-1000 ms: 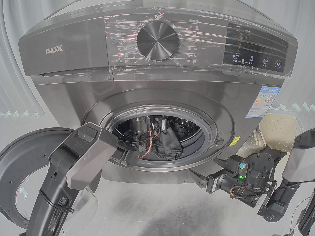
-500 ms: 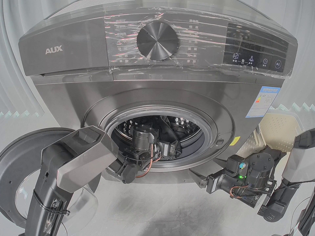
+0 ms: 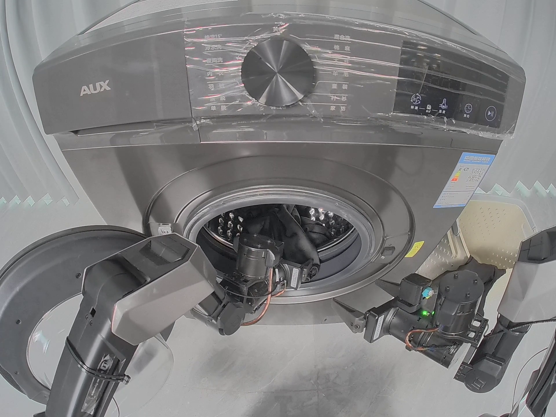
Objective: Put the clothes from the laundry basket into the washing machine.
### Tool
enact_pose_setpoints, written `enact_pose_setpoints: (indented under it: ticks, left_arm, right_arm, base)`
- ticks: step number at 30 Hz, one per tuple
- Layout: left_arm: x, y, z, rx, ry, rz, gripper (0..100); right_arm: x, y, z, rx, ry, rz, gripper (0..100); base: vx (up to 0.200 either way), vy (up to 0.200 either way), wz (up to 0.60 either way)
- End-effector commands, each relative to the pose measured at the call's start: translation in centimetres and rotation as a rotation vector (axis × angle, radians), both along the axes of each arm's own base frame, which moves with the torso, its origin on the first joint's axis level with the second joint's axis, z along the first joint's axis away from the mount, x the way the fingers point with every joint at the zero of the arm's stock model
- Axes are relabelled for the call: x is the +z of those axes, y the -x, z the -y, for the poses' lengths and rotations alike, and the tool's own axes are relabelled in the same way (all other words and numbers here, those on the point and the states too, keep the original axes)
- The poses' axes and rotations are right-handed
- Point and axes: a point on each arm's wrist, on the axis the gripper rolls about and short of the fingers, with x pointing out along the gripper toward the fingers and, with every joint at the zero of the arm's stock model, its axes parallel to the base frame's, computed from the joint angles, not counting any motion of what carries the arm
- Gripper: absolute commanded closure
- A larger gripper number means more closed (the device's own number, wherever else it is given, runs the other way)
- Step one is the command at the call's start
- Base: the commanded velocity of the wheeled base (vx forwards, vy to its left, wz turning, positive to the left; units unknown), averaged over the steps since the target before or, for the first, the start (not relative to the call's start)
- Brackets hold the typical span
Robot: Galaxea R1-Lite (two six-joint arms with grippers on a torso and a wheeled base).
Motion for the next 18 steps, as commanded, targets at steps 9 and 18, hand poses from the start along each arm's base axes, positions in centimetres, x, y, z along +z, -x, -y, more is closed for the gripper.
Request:
enact_pose_setpoints:
  ticks: [9,18]
  left_arm:
    - [3.0,-3.0,0.5,0.061,0.104,0.144,100]
    - [5.0,-6.2,0.2,0.129,0.185,0.281,100]
  right_arm:
    - [0.0,0.0,0.0,0.001,0.001,-0.002,0]
    - [0.0,0.0,0.0,0.000,0.001,-0.002,0]
  base:
    - [0.000,0.000,0.00]
    - [0.000,0.000,0.00]
